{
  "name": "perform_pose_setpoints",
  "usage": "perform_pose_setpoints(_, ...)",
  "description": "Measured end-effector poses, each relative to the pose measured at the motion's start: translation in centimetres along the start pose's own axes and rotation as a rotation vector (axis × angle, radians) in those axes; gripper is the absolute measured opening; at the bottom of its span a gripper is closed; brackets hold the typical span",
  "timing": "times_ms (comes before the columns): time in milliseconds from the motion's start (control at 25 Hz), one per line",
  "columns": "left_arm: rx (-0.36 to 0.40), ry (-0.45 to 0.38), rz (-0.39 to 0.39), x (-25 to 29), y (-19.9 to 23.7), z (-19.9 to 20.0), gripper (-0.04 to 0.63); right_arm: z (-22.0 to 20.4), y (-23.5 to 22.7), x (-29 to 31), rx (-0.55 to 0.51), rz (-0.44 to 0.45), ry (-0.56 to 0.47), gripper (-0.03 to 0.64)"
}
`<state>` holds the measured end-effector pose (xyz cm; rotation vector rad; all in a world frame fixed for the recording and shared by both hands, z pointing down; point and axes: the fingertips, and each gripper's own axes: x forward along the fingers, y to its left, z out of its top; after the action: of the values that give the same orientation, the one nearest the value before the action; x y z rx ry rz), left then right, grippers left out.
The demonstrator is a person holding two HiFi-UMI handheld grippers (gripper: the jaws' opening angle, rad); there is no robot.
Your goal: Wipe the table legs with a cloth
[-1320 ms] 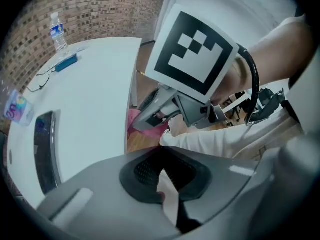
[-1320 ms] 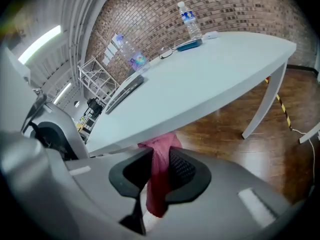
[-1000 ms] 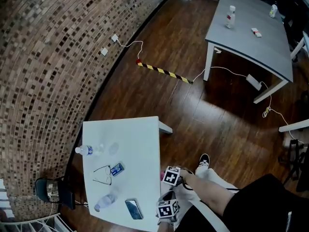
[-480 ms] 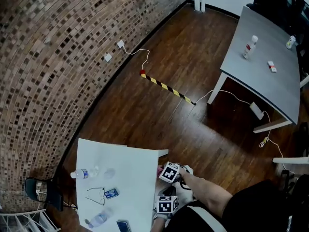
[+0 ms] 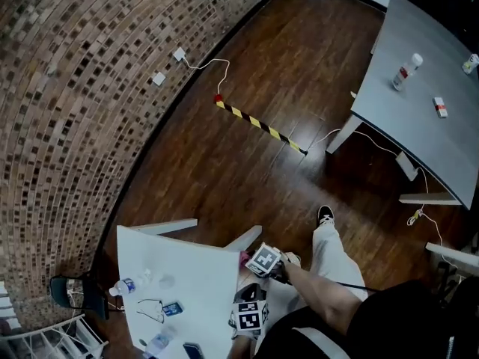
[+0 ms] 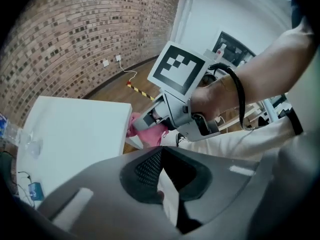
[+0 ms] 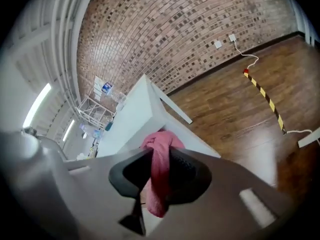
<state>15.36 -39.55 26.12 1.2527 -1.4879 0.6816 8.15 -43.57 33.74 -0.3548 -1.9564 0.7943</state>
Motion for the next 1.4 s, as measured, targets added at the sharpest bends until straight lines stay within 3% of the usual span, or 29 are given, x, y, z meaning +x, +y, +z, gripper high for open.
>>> perform_pose_setpoints(120,-0.059,0.035,0.036,-1.3,0.2,-0.1,0.002,1.3,0.6,0.0,0.062,0.048,-0.039,0.06)
perform_pose_setpoints(320,-0.164,-0.039,0.106,2.1,0.4,0.9,0.002,3.1,-1.6,1.8,0.11,0.155,-0.148,0.06)
perform_pose_setpoints(440,-0.189,-0.027,0.105,4.1,0.3,-0.6,0.002,1.8,-1.6,3.3,0.185,0.217,-0.194,0.06)
perform_pose_setpoints(560,-0.162,-0.003,0.063,6.5,-0.6,-1.7,0.002,1.6,-2.1,4.4,0.217,0.238,-0.242,0.061)
perform_pose_setpoints(720,-0.147,-0.01,0.095,9.7,-0.2,-2.7,0.002,1.4,-4.6,4.8,0.28,0.231,-0.296,0.066)
perform_pose_setpoints(880,-0.201,0.007,0.127,12.3,0.7,-4.6,0.002,0.5,-6.9,6.7,0.353,0.199,-0.325,0.066)
perform_pose_setpoints(1080,-0.326,-0.029,0.182,15.6,3.1,-5.5,0.002,-0.9,-12.2,10.6,0.525,0.084,-0.313,0.064)
perform_pose_setpoints(1400,-0.385,-0.06,0.234,23.2,6.1,-8.5,0.002,-4.8,-20.2,17.8,0.804,-0.01,-0.297,0.064)
